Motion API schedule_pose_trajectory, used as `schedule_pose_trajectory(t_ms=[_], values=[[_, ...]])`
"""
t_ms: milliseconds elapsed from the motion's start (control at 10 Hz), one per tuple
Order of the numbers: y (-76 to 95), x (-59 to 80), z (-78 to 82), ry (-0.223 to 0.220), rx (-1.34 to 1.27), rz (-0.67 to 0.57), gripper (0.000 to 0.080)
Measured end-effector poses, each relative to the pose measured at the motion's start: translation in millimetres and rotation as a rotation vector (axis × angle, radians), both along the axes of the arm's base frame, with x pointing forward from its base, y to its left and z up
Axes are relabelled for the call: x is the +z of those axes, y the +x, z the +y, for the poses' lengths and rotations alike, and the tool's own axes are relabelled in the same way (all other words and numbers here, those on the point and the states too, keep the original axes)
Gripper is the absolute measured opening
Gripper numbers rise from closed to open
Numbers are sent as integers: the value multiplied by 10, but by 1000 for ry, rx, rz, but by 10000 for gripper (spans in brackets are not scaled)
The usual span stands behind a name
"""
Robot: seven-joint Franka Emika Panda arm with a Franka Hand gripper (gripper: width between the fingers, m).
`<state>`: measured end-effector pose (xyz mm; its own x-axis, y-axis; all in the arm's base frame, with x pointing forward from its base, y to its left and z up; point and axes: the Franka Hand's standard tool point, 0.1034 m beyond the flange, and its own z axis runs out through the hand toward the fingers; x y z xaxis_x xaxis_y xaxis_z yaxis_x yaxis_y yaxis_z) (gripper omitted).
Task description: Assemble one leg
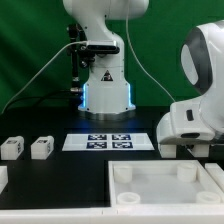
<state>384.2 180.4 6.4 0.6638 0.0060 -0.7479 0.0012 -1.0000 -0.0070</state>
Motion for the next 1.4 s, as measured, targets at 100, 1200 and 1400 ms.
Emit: schedule_pose_trajectory(t_ms=[100, 1200, 1400], values=[[60, 19, 2, 10, 2, -17, 292], [1077, 1247, -360, 125, 4, -1006, 294], [1065, 1242, -340, 147, 2, -1197, 293]])
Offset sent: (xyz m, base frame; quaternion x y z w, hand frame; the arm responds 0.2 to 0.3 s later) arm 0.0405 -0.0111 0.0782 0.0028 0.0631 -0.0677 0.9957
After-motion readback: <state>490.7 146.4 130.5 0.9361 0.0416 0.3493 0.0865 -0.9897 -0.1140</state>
